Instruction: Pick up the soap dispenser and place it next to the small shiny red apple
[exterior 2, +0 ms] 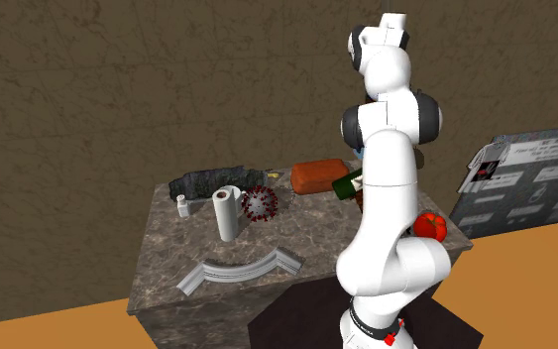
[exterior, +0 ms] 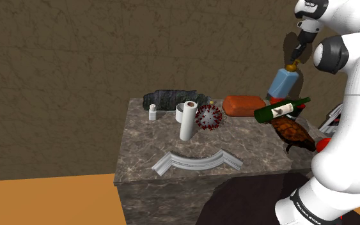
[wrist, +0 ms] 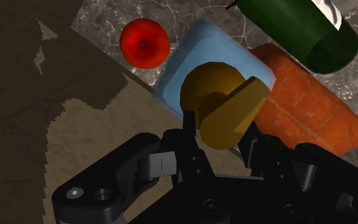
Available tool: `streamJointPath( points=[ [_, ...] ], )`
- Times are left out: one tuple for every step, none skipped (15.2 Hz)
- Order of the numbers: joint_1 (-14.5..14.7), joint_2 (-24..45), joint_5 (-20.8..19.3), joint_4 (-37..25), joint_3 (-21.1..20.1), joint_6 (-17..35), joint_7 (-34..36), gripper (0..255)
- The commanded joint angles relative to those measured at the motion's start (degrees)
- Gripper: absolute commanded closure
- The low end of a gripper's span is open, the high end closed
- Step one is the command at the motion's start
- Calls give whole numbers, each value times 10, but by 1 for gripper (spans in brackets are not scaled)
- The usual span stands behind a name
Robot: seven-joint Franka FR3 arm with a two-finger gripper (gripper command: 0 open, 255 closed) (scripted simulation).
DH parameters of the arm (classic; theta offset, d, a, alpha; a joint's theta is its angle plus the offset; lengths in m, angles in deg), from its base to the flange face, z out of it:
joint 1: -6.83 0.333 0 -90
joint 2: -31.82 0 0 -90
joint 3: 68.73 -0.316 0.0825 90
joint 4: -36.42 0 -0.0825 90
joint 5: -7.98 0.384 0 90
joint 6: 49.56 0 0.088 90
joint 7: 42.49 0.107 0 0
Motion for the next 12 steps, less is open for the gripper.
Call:
streamJointPath(
  points=[
    [6, -5, -2, 24, 1, 19, -2, 255],
    [9, -8, -3, 37, 1, 29, -3, 255],
    [12, -10, -4, 48, 1, 38, -3, 255],
    [15, -12, -5, 60, 2, 47, -4, 255],
    [17, -14, -6, 70, 2, 56, -4, 255],
    [20, -15, -6, 81, 2, 65, -5, 255],
    [22, -17, -7, 91, 2, 73, -5, 255],
    [24, -18, -7, 100, 2, 81, -6, 255],
    [26, -19, -7, 110, 2, 90, -6, 255],
    [27, -19, -7, 119, 2, 98, -7, 255],
    [29, -20, -7, 127, 1, 106, -8, 255],
    [30, -20, -7, 136, 1, 114, -8, 255]
  ],
)
